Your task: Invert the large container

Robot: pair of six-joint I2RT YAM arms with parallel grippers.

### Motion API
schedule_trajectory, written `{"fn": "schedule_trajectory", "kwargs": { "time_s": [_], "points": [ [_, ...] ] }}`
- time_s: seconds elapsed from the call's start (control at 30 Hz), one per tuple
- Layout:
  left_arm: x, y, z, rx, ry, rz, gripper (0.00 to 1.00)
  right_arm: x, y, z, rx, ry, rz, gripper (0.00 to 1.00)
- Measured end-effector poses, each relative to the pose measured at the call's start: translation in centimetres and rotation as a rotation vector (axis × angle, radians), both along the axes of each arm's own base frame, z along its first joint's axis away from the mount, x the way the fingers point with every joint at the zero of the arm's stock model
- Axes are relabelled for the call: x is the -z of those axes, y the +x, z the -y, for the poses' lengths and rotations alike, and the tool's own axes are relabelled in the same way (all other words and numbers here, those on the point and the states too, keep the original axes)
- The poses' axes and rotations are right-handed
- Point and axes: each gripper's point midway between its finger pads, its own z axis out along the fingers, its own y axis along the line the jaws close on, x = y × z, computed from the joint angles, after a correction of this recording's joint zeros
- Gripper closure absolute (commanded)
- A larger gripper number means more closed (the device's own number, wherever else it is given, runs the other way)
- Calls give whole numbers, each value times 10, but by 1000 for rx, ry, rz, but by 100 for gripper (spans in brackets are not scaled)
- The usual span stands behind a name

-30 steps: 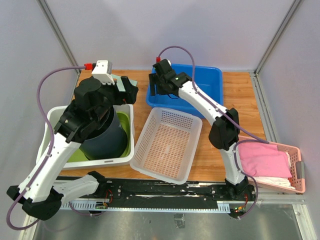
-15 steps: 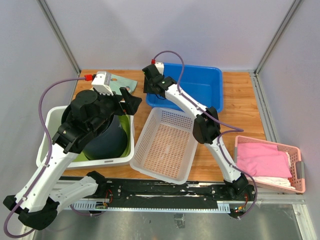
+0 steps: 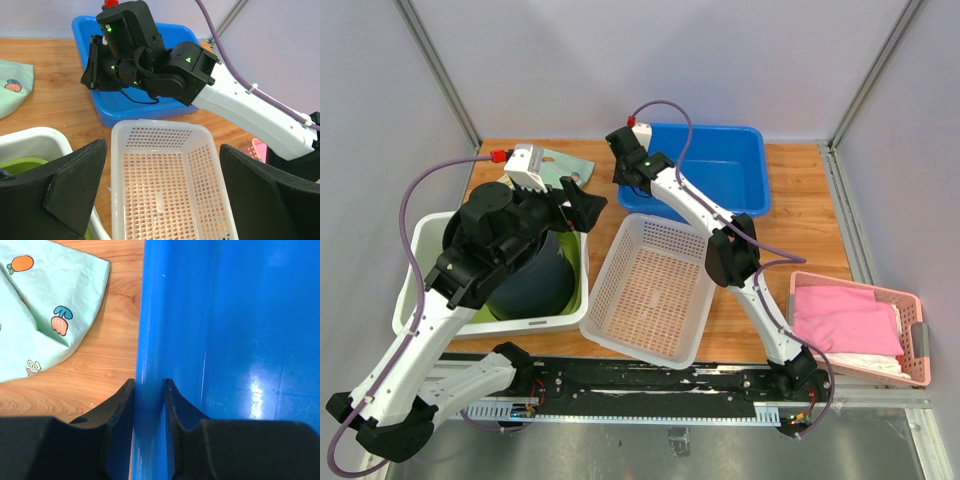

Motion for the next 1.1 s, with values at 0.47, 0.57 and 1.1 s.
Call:
{"fn": "schedule_trajectory", "kwargs": {
  "time_s": [0.47, 0.57, 1.1],
  "points": [
    [-52, -13, -9, 1, -39, 85, 1, -152, -42, 8, -21, 265, 101, 99],
    [-80, -23, -18, -12, -62, 145, 1, -196, -53, 7, -41, 369, 144, 100],
    [-87, -32, -31, -43, -71, 187, 1, -262, -51, 74, -63, 852, 193, 99]
  ]
}}
